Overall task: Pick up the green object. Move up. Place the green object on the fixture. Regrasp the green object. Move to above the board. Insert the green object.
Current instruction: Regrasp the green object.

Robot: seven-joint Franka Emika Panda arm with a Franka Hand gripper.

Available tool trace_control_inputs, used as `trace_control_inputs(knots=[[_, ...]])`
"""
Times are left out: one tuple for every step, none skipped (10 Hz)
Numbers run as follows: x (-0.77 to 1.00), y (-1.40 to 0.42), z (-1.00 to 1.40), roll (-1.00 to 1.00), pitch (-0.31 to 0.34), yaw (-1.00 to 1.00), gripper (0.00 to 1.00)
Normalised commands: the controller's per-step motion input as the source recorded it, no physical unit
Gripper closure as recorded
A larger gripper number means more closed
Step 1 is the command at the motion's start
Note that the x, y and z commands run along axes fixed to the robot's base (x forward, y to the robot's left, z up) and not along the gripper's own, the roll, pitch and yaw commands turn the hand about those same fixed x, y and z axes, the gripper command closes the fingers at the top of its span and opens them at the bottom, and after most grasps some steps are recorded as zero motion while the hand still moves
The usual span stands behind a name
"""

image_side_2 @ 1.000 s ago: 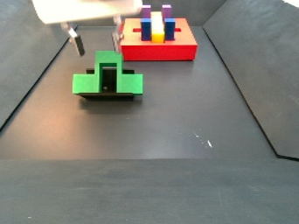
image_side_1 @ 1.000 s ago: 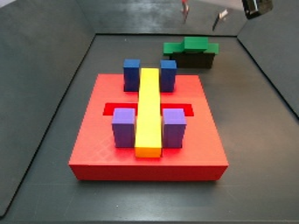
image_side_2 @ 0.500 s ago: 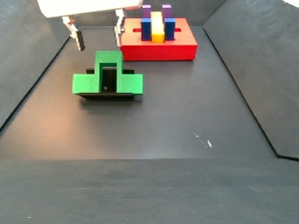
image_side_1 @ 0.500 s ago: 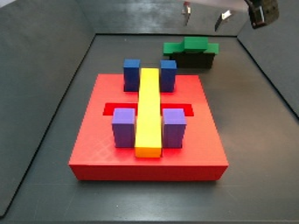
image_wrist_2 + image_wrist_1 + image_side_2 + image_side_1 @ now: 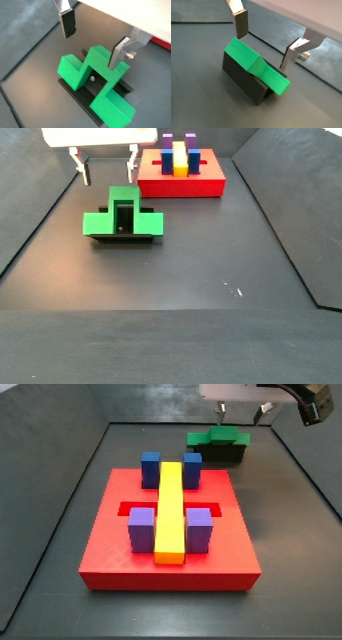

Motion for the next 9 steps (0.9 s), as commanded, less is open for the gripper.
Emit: trace_control_inputs(knots=[[0.00, -0.09, 0.22, 0.57, -0.500, 0.00, 0.00], [-0.21, -0.10, 0.12, 0.56, -0.426, 0.00, 0.00], [-0.37, -0.10, 0.15, 0.29, -0.389, 0.03, 0.00], [-0.23, -0.14, 0.05, 0.30, -0.391, 0.11, 0.00], [-0.23, -0.16, 0.00, 0.41, -0.380, 0.08, 0.00], [-0.30, -0.17, 0.00, 0.43, -0.360, 0.06, 0.00], [-0.18, -0.18, 0.00, 0.41, -0.337, 0.08, 0.00], [0.00, -0.17, 0.00, 0.45, -0.260, 0.11, 0.00], [0.12, -0.15, 0.00, 0.51, 0.000, 0.07, 0.00]])
